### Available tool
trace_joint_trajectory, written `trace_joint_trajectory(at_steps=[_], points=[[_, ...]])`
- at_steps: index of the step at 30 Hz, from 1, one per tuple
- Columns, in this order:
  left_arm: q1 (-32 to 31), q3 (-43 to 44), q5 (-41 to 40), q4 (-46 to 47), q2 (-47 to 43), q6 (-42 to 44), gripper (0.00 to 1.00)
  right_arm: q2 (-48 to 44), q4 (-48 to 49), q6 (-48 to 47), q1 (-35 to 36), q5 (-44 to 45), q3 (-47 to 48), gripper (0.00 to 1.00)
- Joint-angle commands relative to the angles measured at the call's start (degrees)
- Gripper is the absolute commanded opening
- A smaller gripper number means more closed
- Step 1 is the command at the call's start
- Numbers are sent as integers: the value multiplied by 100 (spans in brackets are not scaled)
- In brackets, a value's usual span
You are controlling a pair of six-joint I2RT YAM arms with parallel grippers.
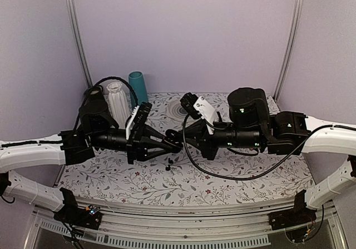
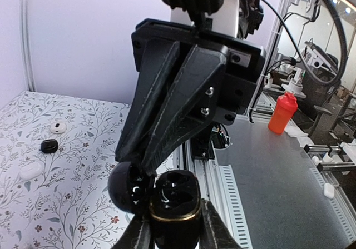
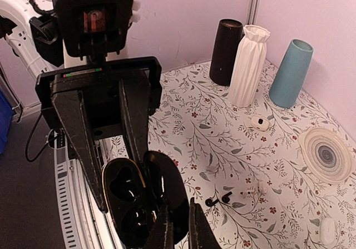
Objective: Insert the wireless bluetooth earbuds into the charging case
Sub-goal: Pass from the right arm to the left, then move the left earbud to the center of the board.
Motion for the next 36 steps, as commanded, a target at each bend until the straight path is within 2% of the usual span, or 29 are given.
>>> trace_joint_trajectory(at_steps=[1, 8, 19, 28, 36], points=[[-71, -76, -1, 177, -102, 1, 21, -113, 316, 26, 26, 173, 23, 3], [-71, -78, 69, 209, -85, 66, 0, -195, 454, 56, 26, 210, -51, 4], [120, -312, 57, 588, -221, -52, 0, -300, 735, 373, 21, 210, -336, 31], [544, -539, 114, 905, -329, -361, 0, -436, 1010, 608, -97, 127, -575, 42], [1090, -764, -188, 1054, -569, -587, 0, -629, 1216, 912, -435, -136, -791, 52]])
